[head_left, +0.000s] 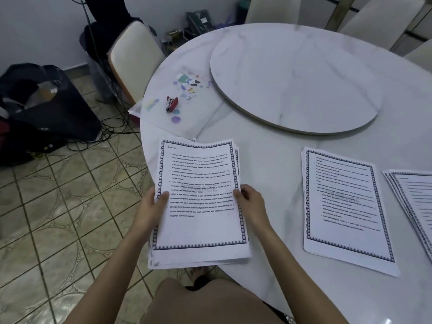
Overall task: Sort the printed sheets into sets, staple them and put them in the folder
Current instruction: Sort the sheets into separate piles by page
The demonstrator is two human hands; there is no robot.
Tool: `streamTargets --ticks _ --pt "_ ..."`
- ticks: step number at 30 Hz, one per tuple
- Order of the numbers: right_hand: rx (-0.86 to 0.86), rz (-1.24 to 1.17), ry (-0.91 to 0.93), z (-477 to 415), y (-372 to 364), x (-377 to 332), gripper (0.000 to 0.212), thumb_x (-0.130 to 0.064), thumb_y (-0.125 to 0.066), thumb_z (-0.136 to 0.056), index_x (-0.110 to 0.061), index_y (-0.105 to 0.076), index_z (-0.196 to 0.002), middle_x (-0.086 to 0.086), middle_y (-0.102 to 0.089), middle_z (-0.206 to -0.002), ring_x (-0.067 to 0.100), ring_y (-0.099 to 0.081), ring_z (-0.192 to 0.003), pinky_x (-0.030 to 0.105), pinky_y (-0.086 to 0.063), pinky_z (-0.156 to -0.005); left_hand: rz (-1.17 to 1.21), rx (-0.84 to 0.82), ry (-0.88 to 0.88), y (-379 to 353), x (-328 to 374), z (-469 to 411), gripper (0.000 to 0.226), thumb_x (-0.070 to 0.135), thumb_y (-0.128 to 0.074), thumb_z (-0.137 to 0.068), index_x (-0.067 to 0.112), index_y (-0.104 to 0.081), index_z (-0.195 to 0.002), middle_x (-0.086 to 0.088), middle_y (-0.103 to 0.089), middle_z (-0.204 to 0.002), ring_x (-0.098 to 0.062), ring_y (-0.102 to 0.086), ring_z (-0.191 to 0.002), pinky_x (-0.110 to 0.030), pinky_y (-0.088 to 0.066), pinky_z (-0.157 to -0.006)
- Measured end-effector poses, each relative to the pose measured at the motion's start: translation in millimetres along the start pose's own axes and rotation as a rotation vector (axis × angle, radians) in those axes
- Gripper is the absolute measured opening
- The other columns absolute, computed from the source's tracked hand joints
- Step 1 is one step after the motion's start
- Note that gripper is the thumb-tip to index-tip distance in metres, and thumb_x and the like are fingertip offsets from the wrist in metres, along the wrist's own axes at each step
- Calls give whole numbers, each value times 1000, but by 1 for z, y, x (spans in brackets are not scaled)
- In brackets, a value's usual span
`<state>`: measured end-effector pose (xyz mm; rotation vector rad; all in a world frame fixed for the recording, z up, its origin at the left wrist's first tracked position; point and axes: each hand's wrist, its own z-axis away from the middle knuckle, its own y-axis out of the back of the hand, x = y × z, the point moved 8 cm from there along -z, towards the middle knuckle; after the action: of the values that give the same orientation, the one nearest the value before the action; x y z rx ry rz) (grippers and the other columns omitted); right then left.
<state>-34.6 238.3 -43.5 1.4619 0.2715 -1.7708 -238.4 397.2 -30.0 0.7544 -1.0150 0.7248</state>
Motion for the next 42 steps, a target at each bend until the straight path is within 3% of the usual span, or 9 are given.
streamTargets --ticks 6,14,18,23,26,32,35,39,42 --pt "85 -204 -80 -1 37 9 16 -14 -51 -93 -24 -60 -84 4 -65 -86 15 -58 -74 23 -49 -66 84 -108 -143 -30 58 8 17 20 -47 -95 27 -56 -108 4 -67 -106 -15 -67 -91 -28 -56 -72" --pt "-185 -572 -325 4 29 11 32 -38 -43 -94 -11 -58 -105 4 -66 -92 17 -59 -78 28 -47 -69 198 -287 -326 -85 134 25 15 19 -52 -92 28 -59 -102 6 -70 -99 -8 -68 -89 -20 -55 -71" --pt "-319 -551 -404 6 32 20 42 -48 -43 -91 -13 -60 -108 -1 -67 -89 11 -61 -72 25 -46 -66 219 -346 -331 -96 135 29 17 24 -54 -88 25 -59 -104 9 -72 -97 -11 -69 -89 -20 -54 -70" --pt "-375 -741 -417 6 37 24 44 -33 -57 -84 -5 -60 -118 9 -69 -110 21 -65 -102 30 -52 -82 269 -366 -317 -98 131 31 20 24 -59 -85 24 -58 -105 11 -73 -98 -10 -69 -89 -19 -54 -70" --pt "-267 -763 -313 -3 57 18 50 -22 -64 -77 1 -55 -121 13 -68 -109 25 -66 -98 33 -55 -82 236 -349 -306 -98 130 29 25 22 -54 -85 26 -55 -110 11 -71 -102 -10 -68 -94 -21 -55 -74" --pt "118 -314 39 -16 113 -21 18 -12 -49 -94 -15 -58 -109 0 -66 -105 18 -63 -99 31 -52 -88 -10 -103 -309 -89 116 14 25 11 -49 -94 25 -47 -115 4 -62 -110 -17 -60 -105 -40 -49 -94" --pt "226 -218 240 -11 129 -54 15 -16 -47 -95 -28 -56 -96 1 -65 -94 16 -58 -89 34 -49 -82 -36 -30 -357 -92 124 16 28 11 -48 -94 18 -45 -121 8 -60 -103 -8 -59 -94 -30 -51 -86" --pt "324 -214 451 4 139 -91 10 -17 -46 -97 -22 -52 -102 -12 -61 -93 9 -57 -90 22 -48 -80 -53 56 -494 -97 149 24 22 8 -46 -94 22 -42 -110 19 -57 -91 2 -56 -77 -19 -46 -73" --pt "387 -255 554 18 145 -109 14 -15 -45 -97 -29 -48 -95 -20 -57 -80 1 -49 -74 14 -42 -70 54 71 -572 -100 164 30 28 8 -45 -92 35 -42 -102 35 -58 -96 16 -54 -89 -15 -44 -82"
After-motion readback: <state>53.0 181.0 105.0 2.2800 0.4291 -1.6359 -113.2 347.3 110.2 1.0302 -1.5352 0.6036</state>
